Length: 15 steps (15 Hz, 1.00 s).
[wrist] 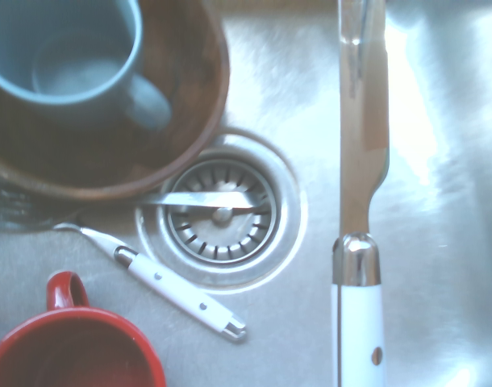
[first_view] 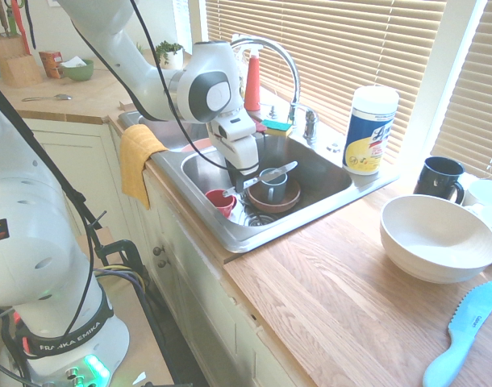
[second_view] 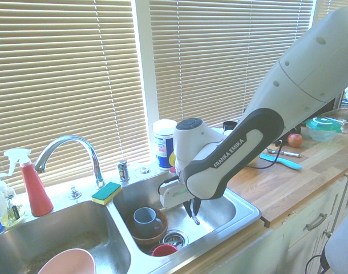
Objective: Put the knife into the sink
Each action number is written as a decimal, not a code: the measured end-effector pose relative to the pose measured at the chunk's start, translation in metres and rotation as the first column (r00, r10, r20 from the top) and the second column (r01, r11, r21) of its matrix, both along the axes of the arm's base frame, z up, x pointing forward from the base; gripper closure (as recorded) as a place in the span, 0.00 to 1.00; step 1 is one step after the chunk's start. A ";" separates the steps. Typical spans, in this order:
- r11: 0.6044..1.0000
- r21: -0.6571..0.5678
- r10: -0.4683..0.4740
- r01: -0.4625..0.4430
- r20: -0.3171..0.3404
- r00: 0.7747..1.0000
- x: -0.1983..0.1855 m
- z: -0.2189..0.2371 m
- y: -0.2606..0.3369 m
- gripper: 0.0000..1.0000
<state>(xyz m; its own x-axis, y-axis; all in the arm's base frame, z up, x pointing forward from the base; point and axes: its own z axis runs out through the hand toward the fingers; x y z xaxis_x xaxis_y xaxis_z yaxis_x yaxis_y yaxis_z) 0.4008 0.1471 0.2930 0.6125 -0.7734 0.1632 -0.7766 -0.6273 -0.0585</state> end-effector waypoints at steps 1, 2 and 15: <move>1.000 0.006 0.011 -0.011 0.001 1.000 0.001 -0.014 0.000 1.00; 1.000 0.013 0.018 -0.018 0.004 1.000 0.003 -0.026 -0.001 1.00; 1.000 0.029 0.003 -0.002 -0.022 1.000 0.067 -0.167 -0.014 1.00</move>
<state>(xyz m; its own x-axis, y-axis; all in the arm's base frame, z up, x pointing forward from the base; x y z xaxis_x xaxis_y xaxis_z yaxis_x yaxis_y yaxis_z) 0.4679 0.1328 0.1258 0.6175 -0.7762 0.1275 -0.7764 -0.6274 -0.0592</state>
